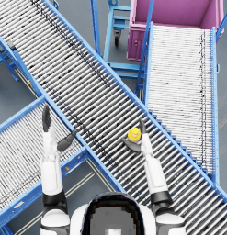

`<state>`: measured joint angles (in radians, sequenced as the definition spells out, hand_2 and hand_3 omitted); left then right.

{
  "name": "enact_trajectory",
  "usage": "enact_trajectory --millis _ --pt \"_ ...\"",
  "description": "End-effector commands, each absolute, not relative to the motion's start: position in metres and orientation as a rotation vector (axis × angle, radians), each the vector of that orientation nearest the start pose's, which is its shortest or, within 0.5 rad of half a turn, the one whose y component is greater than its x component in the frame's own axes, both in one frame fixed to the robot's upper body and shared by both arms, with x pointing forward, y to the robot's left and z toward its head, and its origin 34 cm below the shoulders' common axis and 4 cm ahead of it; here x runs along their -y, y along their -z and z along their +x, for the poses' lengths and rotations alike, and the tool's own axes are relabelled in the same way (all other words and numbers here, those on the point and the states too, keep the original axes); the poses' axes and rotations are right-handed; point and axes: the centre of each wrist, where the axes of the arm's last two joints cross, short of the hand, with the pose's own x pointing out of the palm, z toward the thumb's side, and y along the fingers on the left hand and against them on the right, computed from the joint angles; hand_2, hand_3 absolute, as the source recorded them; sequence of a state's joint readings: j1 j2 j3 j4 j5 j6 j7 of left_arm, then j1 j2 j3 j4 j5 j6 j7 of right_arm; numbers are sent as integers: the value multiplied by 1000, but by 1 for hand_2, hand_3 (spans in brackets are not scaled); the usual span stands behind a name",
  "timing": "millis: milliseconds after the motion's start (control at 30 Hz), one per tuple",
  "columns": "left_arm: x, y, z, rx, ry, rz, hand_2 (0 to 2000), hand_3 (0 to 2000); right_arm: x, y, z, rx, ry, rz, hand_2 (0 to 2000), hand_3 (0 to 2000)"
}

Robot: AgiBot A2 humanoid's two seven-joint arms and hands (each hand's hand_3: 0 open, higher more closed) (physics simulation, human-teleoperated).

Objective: Pick up the oil and place it on the left assembly line, put the cola on the right, and keep Sprite still

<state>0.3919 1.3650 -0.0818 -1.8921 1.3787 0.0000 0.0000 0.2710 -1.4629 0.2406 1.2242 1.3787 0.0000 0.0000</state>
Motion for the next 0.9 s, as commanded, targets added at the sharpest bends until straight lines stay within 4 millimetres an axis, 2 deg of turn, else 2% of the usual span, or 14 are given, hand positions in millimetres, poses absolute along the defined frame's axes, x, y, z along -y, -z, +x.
enact_trajectory --millis 33,100,133,167,300,333,433,500,533,567,600,633,867,900 --pt "-240 -295 253 550 1453 585 0 0 152 -70 299 -116 -1754 139 0 0" --pt "-240 -296 253 553 1452 587 0 0 149 -66 304 -135 -1755 157 0 0" --pt "-238 -291 252 544 1461 575 0 0 148 -63 306 -147 -1756 169 1361 327" --pt "-240 -295 251 555 1450 586 0 0 147 -62 305 -146 -1782 173 2000 653" --pt "-238 -296 248 564 1453 592 0 0 150 -82 304 -66 -1742 124 2000 1960" --pt "-237 -296 247 566 1456 593 0 0 149 -94 303 -25 -1737 93 2000 2000" --pt "-233 -290 244 556 1469 577 0 0 148 -172 301 241 -1751 -100 2000 2000" --pt "-224 -287 243 554 1507 574 0 0 145 -212 296 383 -1817 -223 2000 2000" --pt "-202 -274 242 519 1612 543 0 0 136 -258 291 543 -1834 -339 2000 2000" --pt "-199 -271 242 511 1628 534 0 0 136 -262 290 555 -1850 -354 2000 2000" --pt "-197 -269 241 506 1638 530 0 0 137 -263 290 431 -1949 -490 2000 2000" --pt "-194 -267 241 501 1652 524 0 0 134 -266 289 537 -1911 -407 2000 2000" --pt "-156 -245 241 356 1770 584 0 0 107 -282 280 590 -2048 -483 2000 2000" --pt "-151 -244 242 346 1781 592 0 0 104 -277 280 168 -2278 -879 2000 2000"
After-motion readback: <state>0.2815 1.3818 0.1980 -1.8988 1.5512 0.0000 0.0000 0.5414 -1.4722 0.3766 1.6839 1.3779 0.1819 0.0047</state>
